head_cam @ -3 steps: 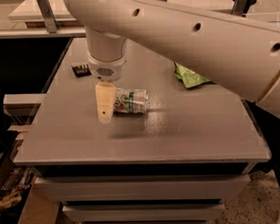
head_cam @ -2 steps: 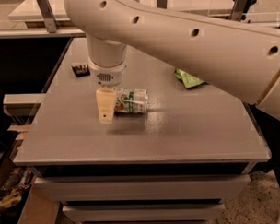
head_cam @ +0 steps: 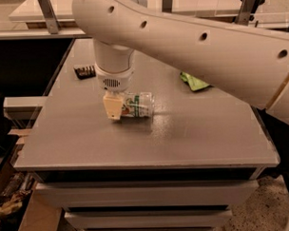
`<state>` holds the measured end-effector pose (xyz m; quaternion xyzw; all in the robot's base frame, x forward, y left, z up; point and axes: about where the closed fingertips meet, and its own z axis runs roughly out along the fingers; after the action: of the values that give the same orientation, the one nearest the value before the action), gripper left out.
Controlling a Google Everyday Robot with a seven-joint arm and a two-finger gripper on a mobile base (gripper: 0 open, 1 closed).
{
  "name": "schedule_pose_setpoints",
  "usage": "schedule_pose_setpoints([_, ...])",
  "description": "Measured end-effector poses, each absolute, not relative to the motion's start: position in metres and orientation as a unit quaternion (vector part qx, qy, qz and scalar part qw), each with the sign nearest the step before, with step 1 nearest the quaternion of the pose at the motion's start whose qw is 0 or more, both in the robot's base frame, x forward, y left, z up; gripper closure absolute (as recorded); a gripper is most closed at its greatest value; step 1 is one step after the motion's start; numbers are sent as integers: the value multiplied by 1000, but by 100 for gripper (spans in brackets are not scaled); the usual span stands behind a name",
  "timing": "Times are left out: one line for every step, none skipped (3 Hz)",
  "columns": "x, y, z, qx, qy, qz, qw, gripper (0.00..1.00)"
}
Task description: Place 7up can upright
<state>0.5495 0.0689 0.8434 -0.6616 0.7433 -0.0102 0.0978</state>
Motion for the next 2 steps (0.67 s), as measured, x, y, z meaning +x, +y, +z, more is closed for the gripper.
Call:
schedule_pose_setpoints([557,67,862,-661,741,-7,122,86])
schedule_pose_setpoints([562,75,905,-662,724,15,196,100])
